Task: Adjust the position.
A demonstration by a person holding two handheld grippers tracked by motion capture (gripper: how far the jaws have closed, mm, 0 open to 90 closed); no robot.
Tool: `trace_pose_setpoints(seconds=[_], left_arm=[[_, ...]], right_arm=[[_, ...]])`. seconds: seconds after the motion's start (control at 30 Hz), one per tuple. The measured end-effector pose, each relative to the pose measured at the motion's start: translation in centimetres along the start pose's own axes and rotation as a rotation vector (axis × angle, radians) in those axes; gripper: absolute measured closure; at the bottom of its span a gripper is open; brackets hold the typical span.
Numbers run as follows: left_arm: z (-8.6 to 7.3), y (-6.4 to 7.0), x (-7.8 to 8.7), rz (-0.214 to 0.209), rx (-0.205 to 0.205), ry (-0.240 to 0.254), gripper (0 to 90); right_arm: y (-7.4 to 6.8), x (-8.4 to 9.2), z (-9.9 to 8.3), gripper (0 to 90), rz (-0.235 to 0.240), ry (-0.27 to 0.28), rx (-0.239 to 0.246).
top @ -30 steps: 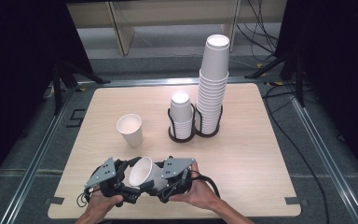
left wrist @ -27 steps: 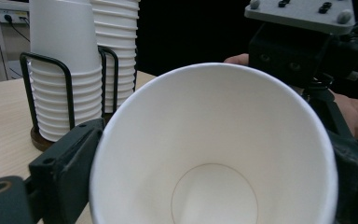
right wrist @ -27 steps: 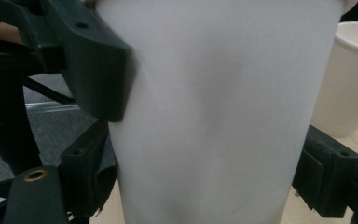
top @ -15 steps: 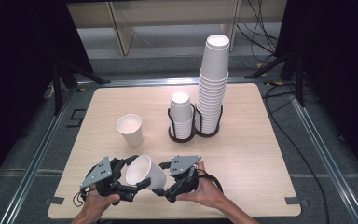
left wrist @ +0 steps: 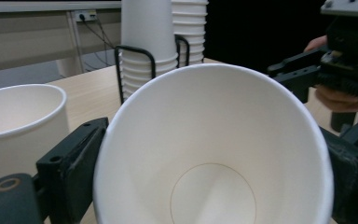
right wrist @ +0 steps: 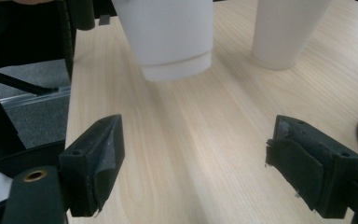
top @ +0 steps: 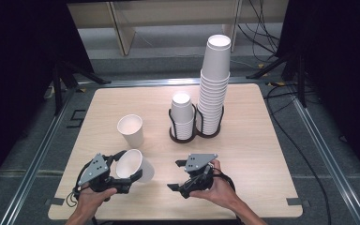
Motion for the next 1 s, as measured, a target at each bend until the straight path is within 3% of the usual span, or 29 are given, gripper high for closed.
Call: trace_pose_setpoints(seconds=[0.07,0.13,0.43,0.53,0.73,1.0], left_arm=[[-0.1,-0.3,-0.1,0.010,0.002,0.017,9.8],[-0.1,-0.7,0.2,0.051,-0.014,-0.018,9.8],[-0.6,-1.9,0.4,0.134,-0.023,-0.059,9.8],[-0.7,-2.1,0.6,0.167,-0.028,-0.092,9.8],[-1.1,-3.0,0.8,0.210,-0.017,-0.125,9.8],[-1.3,-4.1,1.1,0.244,-0.006,-0.120,9.7]], right_arm=[[0.2,0.2,-0.1,19.1,-0.009,0.000,-0.007],[0.3,0.4,-0.3,19.1,-0.018,-0.002,-0.017],[1.4,2.0,-1.0,19.3,-0.096,-0.006,-0.053],[1.8,2.7,-1.3,19.2,-0.117,-0.004,-0.070],[2.7,4.0,-2.2,19.2,-0.195,-0.012,-0.126],[2.9,4.9,-2.7,19.4,-0.217,-0.013,-0.132]])
Point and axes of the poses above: each handheld gripper's, and its own axes: x roughly backward along the jaws, z roughly out of its top, y roughly to its right, the point moved 1 cm from there along -x, roughly forward along the jaws, and after that the axes turned 5 degrees about y, right-handed, at the moved point
